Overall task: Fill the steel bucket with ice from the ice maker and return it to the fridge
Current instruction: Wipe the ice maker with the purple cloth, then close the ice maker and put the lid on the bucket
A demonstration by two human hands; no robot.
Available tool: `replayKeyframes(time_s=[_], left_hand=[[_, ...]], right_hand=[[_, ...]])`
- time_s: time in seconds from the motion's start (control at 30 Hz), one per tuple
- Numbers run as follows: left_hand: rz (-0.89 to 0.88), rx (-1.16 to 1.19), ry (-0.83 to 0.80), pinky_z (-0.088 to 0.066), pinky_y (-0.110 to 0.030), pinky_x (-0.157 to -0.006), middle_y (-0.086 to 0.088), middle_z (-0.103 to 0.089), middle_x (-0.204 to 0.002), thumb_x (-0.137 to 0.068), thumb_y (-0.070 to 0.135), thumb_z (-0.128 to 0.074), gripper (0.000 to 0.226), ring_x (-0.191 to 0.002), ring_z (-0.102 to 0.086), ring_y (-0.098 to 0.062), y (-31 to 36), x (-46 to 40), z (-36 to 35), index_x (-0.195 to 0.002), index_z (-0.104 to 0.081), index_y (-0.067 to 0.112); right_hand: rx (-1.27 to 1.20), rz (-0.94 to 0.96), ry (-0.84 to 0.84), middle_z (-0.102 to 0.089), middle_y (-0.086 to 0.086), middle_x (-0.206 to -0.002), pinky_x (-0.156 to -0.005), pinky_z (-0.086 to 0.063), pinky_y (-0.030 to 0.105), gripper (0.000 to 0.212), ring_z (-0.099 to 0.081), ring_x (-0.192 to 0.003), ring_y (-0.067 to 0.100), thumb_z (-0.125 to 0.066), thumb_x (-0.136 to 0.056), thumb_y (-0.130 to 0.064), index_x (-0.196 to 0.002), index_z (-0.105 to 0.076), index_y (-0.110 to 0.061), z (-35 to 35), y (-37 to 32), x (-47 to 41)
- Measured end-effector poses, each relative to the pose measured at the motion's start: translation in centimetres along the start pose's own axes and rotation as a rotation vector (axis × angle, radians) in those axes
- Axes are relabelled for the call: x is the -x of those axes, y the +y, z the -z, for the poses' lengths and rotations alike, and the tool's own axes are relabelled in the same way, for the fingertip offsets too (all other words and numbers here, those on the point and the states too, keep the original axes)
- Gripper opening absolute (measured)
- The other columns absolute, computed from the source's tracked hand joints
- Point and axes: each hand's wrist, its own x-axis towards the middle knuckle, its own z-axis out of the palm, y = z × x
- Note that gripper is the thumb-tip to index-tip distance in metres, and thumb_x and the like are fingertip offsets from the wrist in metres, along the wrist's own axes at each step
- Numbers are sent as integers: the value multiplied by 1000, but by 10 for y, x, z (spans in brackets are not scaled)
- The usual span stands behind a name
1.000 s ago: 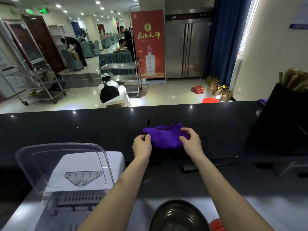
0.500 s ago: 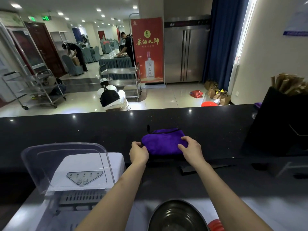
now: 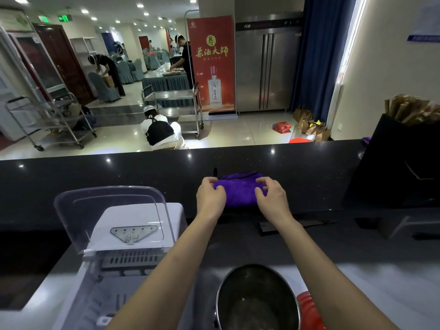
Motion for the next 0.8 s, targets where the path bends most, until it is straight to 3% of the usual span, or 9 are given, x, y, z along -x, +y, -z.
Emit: replayKeyframes(time_s=[0.1,0.23,0.53,0.67,0.8], left_hand=[[-89,9,-12,-44,-19,-70,-1,-62,-124,-100,14,-50,32,-96,-59,-9,16,15,11,-131,-58,17],[-174,30,-43,-41,-16,-65,0,-65,-118,-102,14,-52,28,-89,-58,-3,36,33,33,-128,-60,18],[-330,68,-30,-41,-7,-55,9,-64,-90,-102,16,-51,16,-76,-59,-3,57,65,115,-113,-61,20],[-354,144,-96,-62,-32,-77,-2,-69,-98,-103,13,-51,16,-85,-68,-15,57,78,155,-112,-63,17],[-395,196,-184,-65,-35,-74,-12,-70,-104,-103,8,-50,16,-88,-71,-20,70,95,188,-112,-64,11]], right_hand=[[-76,21,31,-61,0,-129,-99,-53,33,30,-59,-116,14,-59,-102,-17,-132,-63,-19,2,-15,12],[-157,15,93,-65,-3,-119,-83,-46,14,28,-60,-108,9,-58,-102,-13,-128,-65,-18,6,-38,35],[-277,36,187,-66,-12,-109,-76,-48,11,20,-62,-104,-1,-59,-103,-14,-120,-66,-22,-7,-99,90],[-312,48,193,-66,-13,-109,-79,-47,11,19,-61,-102,-2,-59,-104,-16,-120,-66,-21,-25,-127,114],[-362,31,174,-69,-8,-111,-86,-53,23,22,-64,-106,5,-59,-101,-20,-121,-68,-20,-48,-150,134]])
